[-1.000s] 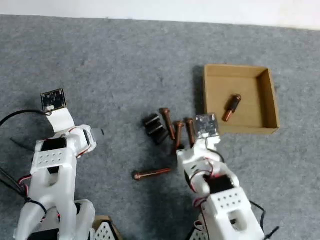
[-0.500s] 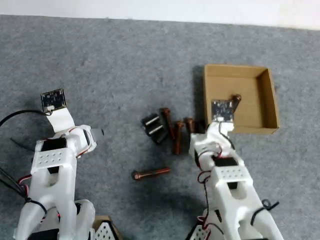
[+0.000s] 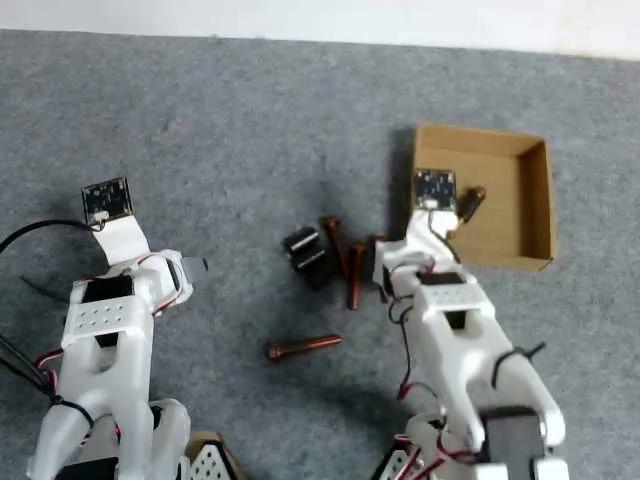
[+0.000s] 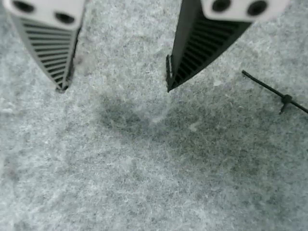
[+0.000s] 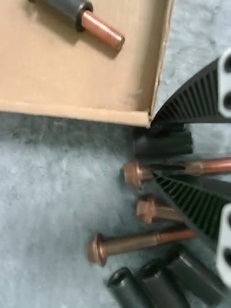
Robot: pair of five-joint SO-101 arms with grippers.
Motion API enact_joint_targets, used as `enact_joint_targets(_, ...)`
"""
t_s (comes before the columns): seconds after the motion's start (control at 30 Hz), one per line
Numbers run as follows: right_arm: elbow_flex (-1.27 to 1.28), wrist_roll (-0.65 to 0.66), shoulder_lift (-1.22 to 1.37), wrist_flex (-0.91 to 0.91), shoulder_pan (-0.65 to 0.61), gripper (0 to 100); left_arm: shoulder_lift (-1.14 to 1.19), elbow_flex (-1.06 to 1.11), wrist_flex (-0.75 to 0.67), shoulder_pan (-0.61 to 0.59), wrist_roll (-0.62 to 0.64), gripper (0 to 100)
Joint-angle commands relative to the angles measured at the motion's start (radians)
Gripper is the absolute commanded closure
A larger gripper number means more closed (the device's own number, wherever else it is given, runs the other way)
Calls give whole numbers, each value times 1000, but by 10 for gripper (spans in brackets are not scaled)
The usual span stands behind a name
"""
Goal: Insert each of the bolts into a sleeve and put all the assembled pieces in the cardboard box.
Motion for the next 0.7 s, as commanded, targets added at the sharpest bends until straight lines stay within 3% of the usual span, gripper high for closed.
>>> enact_joint_targets(0.0, -82, 12, 96, -19, 12, 892, 2, -47, -17, -7, -3, 708)
enact_joint_targets(0.67, -93, 12, 124, -19, 64, 890, 2, -47, -17, -8, -3, 708)
